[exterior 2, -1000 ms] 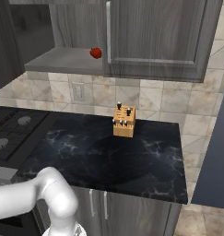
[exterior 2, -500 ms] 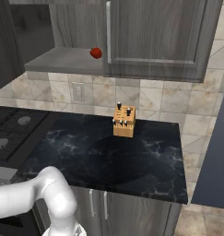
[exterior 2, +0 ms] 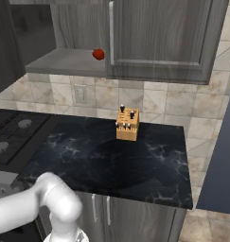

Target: Pick the bell pepper from the counter and place it in the cabinet. Then close the cabinet.

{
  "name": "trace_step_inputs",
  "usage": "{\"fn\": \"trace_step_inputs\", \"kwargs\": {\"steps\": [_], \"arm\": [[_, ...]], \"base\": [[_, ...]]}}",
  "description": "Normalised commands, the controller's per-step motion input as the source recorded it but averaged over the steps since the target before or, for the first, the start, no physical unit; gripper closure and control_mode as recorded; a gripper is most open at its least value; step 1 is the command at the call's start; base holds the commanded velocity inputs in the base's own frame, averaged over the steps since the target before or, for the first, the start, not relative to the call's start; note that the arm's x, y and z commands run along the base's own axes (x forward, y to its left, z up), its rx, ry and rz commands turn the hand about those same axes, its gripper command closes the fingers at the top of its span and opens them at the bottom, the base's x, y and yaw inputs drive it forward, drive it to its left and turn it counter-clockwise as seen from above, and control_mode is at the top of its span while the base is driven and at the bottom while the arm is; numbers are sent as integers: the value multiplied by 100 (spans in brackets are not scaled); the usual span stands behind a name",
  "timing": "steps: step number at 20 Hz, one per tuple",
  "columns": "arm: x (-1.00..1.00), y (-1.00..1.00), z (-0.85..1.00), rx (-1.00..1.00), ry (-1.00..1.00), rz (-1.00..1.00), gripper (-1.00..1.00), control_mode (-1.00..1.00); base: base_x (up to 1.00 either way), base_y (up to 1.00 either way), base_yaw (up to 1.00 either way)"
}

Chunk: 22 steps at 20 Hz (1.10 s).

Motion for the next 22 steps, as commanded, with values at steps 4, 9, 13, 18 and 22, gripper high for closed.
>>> {"fn": "trace_step_inputs", "kwargs": {"steps": [4,9,13,18,22], "arm": [[-3,-100,0,0,9,0,-100,-100],[0,-100,0,-1,8,6,-100,-100],[20,-100,2,-3,3,21,-100,-100],[46,-100,7,0,1,36,-100,-100],[40,-100,2,0,0,40,-100,-100]], "base": [[0,0,0],[0,0,0],[0,0,0],[0,0,0],[0,0,0]]}}
